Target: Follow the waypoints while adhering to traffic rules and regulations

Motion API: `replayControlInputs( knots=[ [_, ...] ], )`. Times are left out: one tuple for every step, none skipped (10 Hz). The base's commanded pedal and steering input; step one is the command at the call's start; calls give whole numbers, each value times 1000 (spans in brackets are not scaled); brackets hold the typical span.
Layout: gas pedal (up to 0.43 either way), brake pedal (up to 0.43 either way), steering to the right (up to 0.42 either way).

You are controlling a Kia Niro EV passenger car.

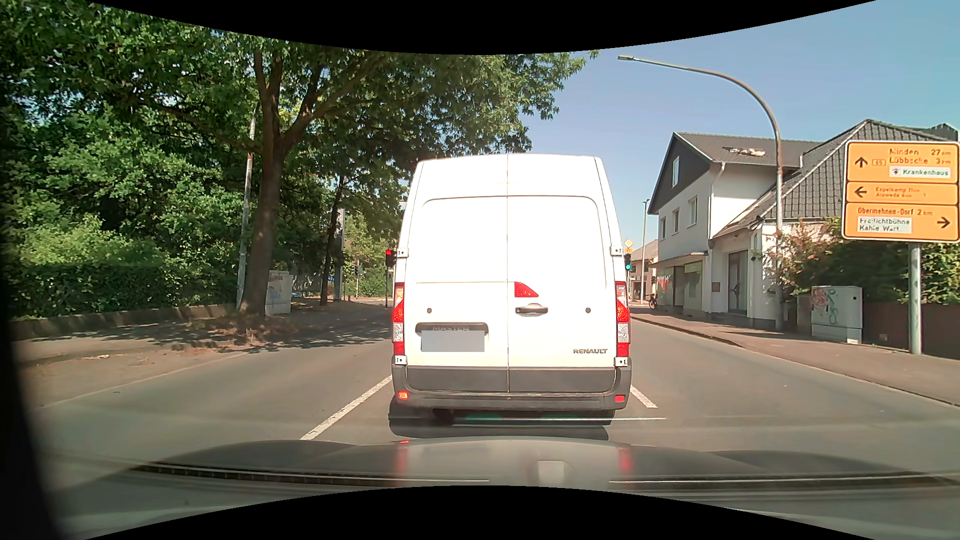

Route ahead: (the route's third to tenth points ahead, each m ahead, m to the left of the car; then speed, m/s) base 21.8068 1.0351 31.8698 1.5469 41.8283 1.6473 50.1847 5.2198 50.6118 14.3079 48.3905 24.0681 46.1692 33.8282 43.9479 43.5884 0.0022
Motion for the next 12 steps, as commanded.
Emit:
replayControlInputs(
  knots=[
    [0, 6, 1],
    [0, 6, 0],
    [0, 6, 0],
    [0, 6, 1],
    [0, 6, 1],
    [0, 6, 0],
    [0, 6, 1],
    [0, 6, 0],
    [0, 6, 1],
    [0, 6, 0],
    [0, 6, 1],
    [0, 6, 1]
  ],
)
